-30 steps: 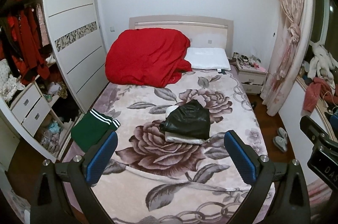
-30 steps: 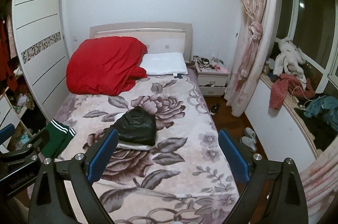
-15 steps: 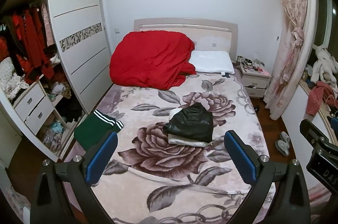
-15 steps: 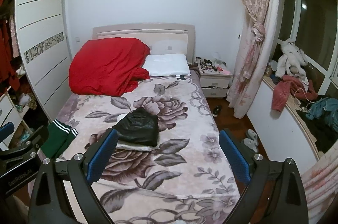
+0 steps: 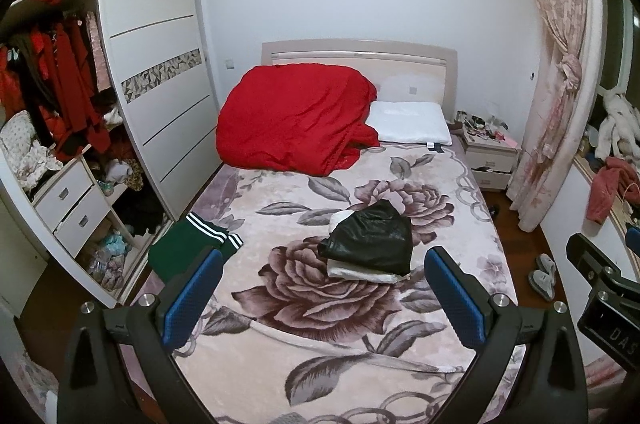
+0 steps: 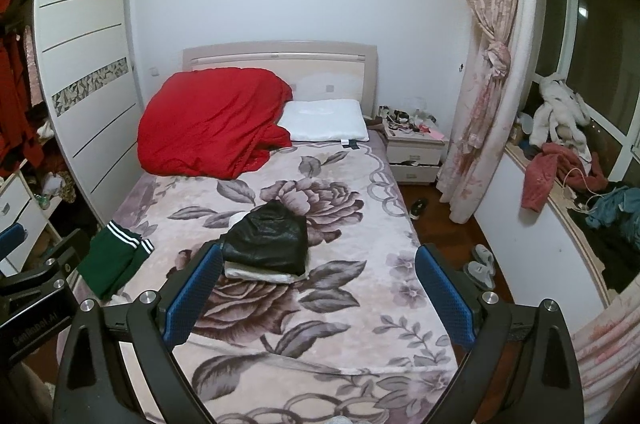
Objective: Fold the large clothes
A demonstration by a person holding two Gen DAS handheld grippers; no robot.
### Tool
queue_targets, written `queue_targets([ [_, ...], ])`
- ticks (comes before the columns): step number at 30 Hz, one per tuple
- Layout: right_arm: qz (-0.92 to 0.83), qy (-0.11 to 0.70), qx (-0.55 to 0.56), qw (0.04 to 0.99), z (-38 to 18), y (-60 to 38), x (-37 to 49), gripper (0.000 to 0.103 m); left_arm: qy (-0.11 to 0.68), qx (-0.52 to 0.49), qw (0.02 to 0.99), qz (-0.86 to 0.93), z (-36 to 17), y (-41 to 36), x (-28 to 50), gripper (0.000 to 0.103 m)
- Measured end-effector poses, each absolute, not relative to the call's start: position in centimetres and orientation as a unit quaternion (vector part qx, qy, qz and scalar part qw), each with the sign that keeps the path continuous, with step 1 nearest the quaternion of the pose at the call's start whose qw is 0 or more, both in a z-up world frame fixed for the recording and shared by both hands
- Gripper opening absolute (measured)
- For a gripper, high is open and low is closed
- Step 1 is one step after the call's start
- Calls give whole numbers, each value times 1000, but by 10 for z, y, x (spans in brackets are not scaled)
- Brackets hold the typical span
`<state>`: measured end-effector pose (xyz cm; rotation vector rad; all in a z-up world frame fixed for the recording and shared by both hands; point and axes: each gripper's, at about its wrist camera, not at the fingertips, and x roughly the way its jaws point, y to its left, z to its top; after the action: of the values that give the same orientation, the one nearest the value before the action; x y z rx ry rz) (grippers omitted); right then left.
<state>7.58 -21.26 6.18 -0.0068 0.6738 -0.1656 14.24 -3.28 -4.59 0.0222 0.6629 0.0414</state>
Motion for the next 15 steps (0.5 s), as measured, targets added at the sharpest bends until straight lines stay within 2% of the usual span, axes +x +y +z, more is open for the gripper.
queue_targets([
  [15, -75, 330, -1, 941, 61, -210, 80, 99, 322, 9, 946, 22, -43, -28, 142, 103],
])
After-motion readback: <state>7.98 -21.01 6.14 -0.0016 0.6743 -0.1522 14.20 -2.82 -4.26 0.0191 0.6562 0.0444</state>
